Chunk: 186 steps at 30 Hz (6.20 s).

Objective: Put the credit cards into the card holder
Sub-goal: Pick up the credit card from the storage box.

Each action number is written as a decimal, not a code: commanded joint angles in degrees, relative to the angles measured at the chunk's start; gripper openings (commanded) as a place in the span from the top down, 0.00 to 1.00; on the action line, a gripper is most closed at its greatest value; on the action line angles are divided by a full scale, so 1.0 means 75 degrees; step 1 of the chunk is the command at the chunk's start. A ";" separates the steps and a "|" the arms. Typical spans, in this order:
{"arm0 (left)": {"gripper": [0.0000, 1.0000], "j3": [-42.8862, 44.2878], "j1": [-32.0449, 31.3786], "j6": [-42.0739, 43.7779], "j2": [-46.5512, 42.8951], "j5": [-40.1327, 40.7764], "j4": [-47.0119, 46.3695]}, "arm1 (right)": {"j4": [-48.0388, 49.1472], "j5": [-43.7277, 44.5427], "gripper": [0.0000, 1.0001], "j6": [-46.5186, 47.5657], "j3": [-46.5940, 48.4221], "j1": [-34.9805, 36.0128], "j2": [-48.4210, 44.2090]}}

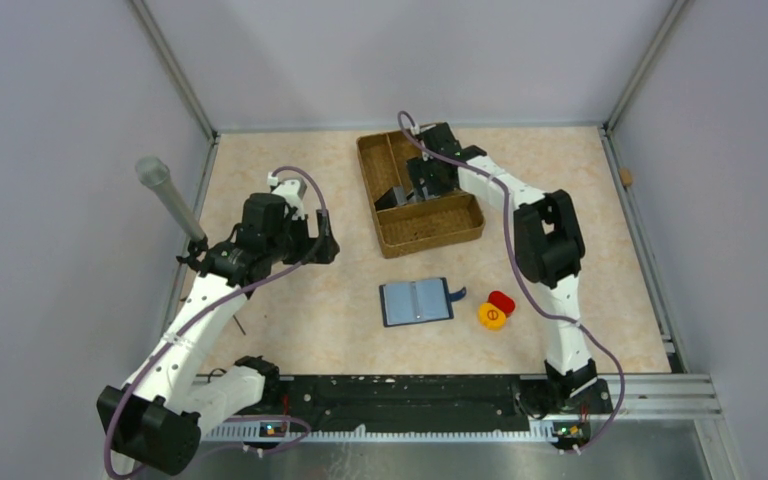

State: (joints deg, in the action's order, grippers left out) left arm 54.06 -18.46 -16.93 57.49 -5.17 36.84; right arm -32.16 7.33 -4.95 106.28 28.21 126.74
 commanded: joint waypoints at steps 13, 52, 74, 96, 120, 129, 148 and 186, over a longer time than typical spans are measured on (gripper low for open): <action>0.01 -0.0042 0.0056 0.0089 -0.0052 -0.0292 -0.0328 | -0.0379 0.0487 0.20 0.0052 0.0464 -0.0321 -0.0569; 0.01 -0.0108 0.0070 0.0054 0.0145 -0.0705 -0.0422 | -0.0380 0.0506 0.71 0.0161 0.0819 -0.0324 -0.0945; 0.01 -0.0130 0.0070 0.0054 0.0197 -0.0881 -0.0435 | -0.0447 -0.0003 0.79 0.0111 0.0889 -0.0315 -0.0595; 0.01 -0.0141 0.0070 0.0054 0.0241 -0.0929 -0.0435 | -0.0441 0.0224 0.31 0.0032 0.0897 -0.0259 0.0395; 0.01 -0.0142 0.0070 0.0054 0.0218 -0.0988 -0.0435 | -0.0620 0.0597 0.54 0.0027 0.1031 -0.0301 -0.0317; 0.01 -0.0143 0.0070 0.0054 0.0265 -0.1050 -0.0442 | -0.0633 0.0677 0.60 0.0042 0.0997 -0.0304 -0.0461; 0.01 -0.0136 0.0070 0.0044 0.0326 -0.1162 -0.0437 | -0.0667 0.0792 0.69 0.0109 0.0999 -0.0304 -0.0614; 0.01 -0.0130 0.0070 0.0077 0.0455 -0.1405 -0.0459 | -0.0617 0.1249 0.63 0.0927 0.0618 -0.0257 -0.0516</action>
State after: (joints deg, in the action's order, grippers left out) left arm 53.12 -18.13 -16.93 60.60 -14.50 35.97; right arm -36.71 14.13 0.91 111.31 26.61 125.10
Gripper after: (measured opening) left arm 0.986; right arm 0.363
